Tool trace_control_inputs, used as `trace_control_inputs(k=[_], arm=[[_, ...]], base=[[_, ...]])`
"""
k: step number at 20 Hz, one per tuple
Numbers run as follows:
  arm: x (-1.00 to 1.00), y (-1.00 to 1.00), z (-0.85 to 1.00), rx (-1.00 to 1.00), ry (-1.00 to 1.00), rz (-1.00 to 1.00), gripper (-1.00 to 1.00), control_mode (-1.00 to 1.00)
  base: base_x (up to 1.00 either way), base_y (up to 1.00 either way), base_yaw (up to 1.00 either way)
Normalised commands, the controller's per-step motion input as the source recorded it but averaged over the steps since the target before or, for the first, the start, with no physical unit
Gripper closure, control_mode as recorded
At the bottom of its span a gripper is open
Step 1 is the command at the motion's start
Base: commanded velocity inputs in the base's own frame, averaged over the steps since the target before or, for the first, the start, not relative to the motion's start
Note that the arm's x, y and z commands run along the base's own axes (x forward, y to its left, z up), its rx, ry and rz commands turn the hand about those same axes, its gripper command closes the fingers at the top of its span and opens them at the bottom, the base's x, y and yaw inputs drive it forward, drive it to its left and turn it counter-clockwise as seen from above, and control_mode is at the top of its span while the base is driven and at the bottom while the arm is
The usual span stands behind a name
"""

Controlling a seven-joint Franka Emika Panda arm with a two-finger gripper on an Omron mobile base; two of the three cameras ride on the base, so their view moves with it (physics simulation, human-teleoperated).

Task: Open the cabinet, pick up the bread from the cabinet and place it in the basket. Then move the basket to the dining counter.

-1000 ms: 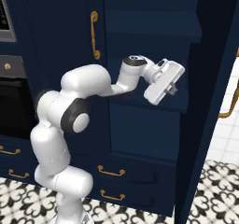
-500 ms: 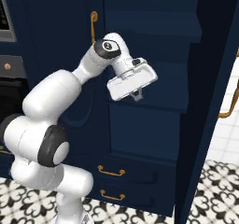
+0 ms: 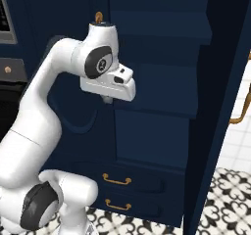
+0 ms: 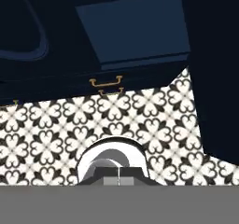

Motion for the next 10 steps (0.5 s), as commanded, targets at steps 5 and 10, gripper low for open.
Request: trace_control_inputs(k=[5, 10], arm=[[0.00, 1.00, 0.00, 0.39, -0.97, -0.13, 1.00, -1.00], [0.01, 0.44, 0.35, 0.11, -0.94, -0.21, 1.00, -1.00]], base=[[0.00, 0.00, 0.00], [0.00, 0.00, 0.00]])
